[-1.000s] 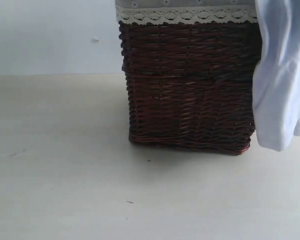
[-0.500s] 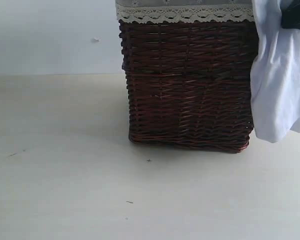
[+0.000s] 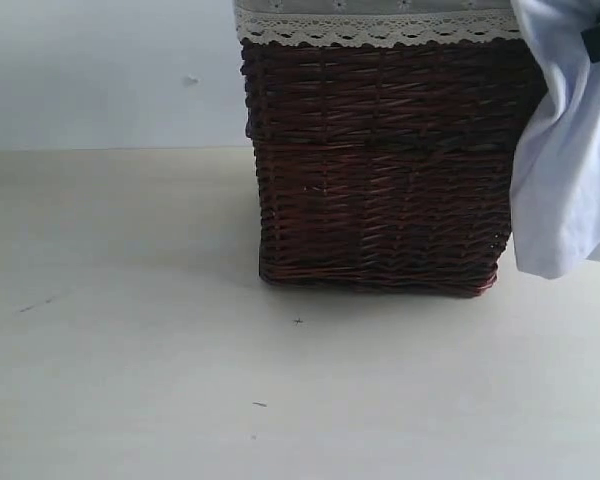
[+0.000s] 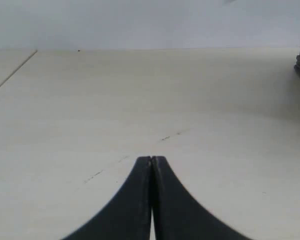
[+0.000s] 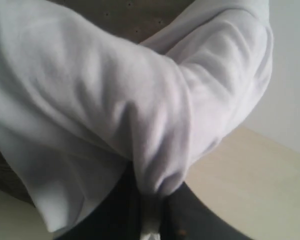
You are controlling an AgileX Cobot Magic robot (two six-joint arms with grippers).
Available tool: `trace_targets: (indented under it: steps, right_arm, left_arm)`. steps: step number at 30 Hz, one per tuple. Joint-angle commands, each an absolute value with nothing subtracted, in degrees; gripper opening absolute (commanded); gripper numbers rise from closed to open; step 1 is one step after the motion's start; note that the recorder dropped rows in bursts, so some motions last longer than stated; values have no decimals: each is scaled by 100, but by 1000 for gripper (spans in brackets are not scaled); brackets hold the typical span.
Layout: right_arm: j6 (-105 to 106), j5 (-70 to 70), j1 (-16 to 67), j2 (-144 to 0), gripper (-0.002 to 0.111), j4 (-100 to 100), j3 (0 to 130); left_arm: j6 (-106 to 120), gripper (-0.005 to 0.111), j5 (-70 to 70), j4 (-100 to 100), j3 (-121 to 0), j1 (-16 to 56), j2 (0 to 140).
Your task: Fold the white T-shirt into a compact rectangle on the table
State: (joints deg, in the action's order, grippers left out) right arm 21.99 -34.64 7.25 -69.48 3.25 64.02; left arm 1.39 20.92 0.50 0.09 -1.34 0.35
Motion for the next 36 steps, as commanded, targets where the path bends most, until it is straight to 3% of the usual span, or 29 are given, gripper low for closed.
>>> trace_targets:
  steps: [1,36]
  right_arm:
    - [2283,-3159,731,-6833,0,291,6458]
    - [1543,-3886,731,-6344,0,459,10372]
  left_arm:
    - [135,0,2024,65,0,-147,0]
    - [133,0,2024,65,0,-147,0]
